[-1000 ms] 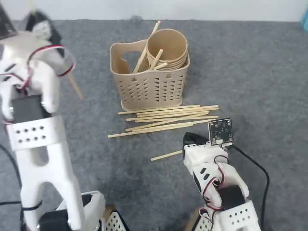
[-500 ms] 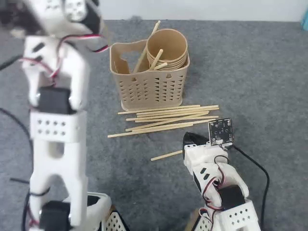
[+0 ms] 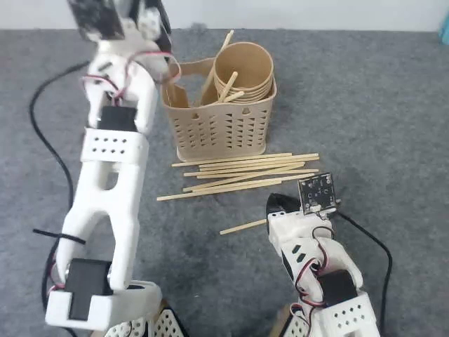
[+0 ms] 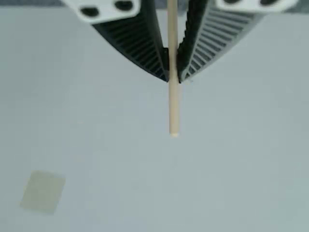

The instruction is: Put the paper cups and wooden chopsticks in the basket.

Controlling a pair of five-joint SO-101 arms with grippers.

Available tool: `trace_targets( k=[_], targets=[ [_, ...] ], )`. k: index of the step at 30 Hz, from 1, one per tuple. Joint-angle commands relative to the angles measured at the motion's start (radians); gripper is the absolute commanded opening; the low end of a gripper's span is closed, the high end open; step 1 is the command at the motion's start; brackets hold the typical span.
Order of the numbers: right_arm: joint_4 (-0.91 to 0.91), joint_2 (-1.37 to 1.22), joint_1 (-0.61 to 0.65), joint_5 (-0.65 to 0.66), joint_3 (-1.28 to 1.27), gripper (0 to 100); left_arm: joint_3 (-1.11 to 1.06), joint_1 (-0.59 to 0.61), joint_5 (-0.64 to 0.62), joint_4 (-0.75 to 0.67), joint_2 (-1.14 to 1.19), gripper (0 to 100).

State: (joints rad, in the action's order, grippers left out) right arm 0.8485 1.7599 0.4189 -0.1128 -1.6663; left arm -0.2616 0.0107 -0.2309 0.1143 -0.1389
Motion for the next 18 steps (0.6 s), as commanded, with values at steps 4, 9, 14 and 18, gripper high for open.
trace_targets(
  k=[4, 9, 14, 18],
  targets=[
    [-0.024, -0.008, -0.016, 0.021, -0.021, 1.2, -0.166, 0.000, 0.008, -0.026, -0.193, 12],
    [-0.021, -0.008, -0.016, 0.021, -0.021, 1.2, -0.209, -0.002, 0.008, -0.015, -0.316, 30],
    [-0.019, -0.008, -0.016, 0.021, -0.021, 1.2, -0.148, 0.011, 0.008, 0.215, -0.465, 30],
    [-0.016, -0.008, -0.016, 0.023, -0.021, 1.2, -0.071, 0.092, 0.008, 0.580, -0.608, 30]
  ],
)
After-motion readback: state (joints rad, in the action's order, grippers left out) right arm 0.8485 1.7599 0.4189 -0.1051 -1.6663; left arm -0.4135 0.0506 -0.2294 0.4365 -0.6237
